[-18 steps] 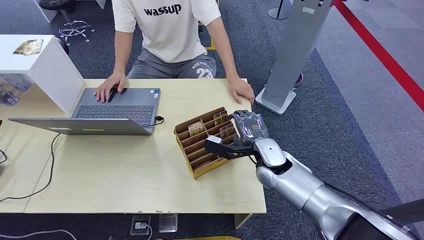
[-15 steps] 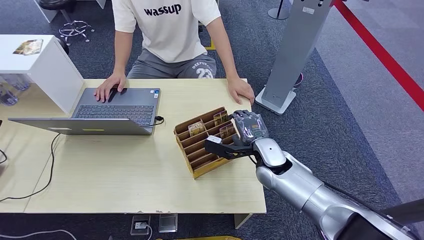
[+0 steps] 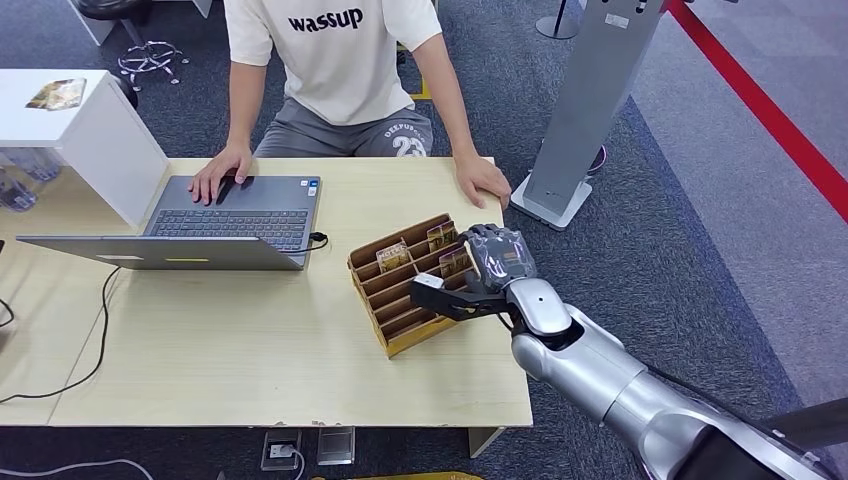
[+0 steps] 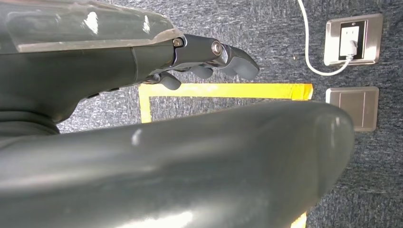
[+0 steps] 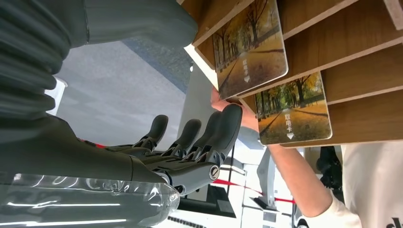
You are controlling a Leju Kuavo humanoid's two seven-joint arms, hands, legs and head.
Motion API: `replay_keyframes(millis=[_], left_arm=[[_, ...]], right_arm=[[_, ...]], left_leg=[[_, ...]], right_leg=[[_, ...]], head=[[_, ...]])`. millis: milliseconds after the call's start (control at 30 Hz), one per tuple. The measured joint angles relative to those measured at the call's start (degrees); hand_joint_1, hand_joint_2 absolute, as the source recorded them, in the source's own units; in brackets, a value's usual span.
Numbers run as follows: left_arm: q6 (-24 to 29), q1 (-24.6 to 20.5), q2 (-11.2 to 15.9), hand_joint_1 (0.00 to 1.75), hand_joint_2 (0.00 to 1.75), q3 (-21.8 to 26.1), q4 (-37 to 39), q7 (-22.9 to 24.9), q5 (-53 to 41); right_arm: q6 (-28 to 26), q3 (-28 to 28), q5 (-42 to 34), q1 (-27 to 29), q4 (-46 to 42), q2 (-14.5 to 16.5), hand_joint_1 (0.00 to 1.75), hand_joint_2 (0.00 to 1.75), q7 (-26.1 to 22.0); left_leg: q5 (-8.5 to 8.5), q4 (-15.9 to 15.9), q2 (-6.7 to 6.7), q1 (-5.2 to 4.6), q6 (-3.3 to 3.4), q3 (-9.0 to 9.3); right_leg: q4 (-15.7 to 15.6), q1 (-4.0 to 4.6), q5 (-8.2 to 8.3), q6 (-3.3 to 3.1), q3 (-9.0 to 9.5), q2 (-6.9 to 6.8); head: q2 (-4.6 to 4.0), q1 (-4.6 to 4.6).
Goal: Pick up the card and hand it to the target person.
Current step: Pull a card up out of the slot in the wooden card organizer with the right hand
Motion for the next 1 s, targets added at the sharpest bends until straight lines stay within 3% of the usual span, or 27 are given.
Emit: replay_keyframes(millis=[433,667,867,1000], left_arm=[[-0.2,0.9,0.5,0.0,0.0,0.6,0.0,-0.5,0.9],[-0.2,1.0,0.5,0.0,0.0,0.7,0.0,-0.6,1.1],[-0.2,1.0,0.5,0.0,0.0,0.6,0.0,-0.7,1.2],[-0.3,1.0,0.6,0.0,0.0,0.5,-0.1,-0.7,1.1]], right_arm=[[-1.9,2.8,-1.6,-1.7,2.8,2.0,0.75,1.75,-1.1],[-2.6,3.6,-2.4,-2.1,3.1,2.1,0.96,1.75,-0.9],[-3.0,4.0,-2.7,-2.1,2.6,1.8,1.31,1.75,-0.4],[-3.0,4.0,-2.8,-1.9,2.5,1.7,1.31,1.75,-0.3]], left_leg=[[-0.03,0.0,0.1,0.0,0.0,0.0],[-0.03,0.0,0.06,-0.01,0.0,-0.01],[-0.02,0.0,0.05,0.0,-0.01,0.0],[-0.02,0.0,0.04,0.0,0.0,0.0]], right_leg=[[0.0,0.0,0.0,0.0,-0.03,0.1],[0.1,-0.01,-0.01,0.01,-0.02,0.07],[0.0,0.0,0.0,0.0,-0.02,0.06],[0.0,0.0,-0.01,0.01,-0.01,0.04]], head=[[0.0,0.0],[0.0,0.0],[0.0,0.0],[0.0,0.0]])
